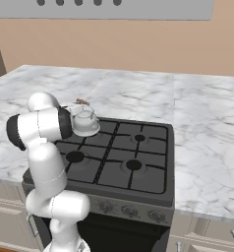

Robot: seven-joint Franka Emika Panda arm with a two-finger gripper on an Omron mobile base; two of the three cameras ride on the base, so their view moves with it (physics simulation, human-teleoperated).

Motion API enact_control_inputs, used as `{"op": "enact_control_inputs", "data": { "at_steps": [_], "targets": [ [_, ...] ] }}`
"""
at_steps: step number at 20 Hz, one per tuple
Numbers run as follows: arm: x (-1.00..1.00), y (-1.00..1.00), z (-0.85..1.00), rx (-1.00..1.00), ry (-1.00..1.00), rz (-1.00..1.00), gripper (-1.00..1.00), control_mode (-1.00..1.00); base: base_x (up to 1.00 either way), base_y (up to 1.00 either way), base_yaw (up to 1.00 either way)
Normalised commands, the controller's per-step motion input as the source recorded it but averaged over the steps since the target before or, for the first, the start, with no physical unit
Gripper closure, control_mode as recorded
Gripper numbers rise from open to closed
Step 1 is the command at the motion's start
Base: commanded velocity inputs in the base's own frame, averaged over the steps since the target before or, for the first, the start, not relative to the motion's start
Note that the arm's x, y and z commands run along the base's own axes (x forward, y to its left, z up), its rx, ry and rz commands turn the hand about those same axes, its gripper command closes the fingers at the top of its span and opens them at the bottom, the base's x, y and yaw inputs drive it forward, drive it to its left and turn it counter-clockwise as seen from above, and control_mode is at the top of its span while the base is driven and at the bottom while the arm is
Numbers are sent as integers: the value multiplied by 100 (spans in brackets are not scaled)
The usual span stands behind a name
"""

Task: Pick the kettle from the cabinet and place it on a stove burner. Then pick the pot from the counter and place it on another stove burner. Finally, turn both burners on.

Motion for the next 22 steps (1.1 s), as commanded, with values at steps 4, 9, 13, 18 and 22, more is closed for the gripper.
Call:
{"op": "enact_control_inputs", "data": {
  "at_steps": [4,9,13,18,22],
  "targets": [
    [19,2,-12,-1,0,0,100,-100,0,0,0],
    [18,2,-12,-1,0,0,100,-100,0,0,0],
    [20,4,-12,-2,0,0,100,-100,0,0,0],
    [20,5,-13,-2,0,0,100,-100,0,0,0],
    [18,3,-13,-2,0,0,100,-100,0,0,0]
  ]
}}
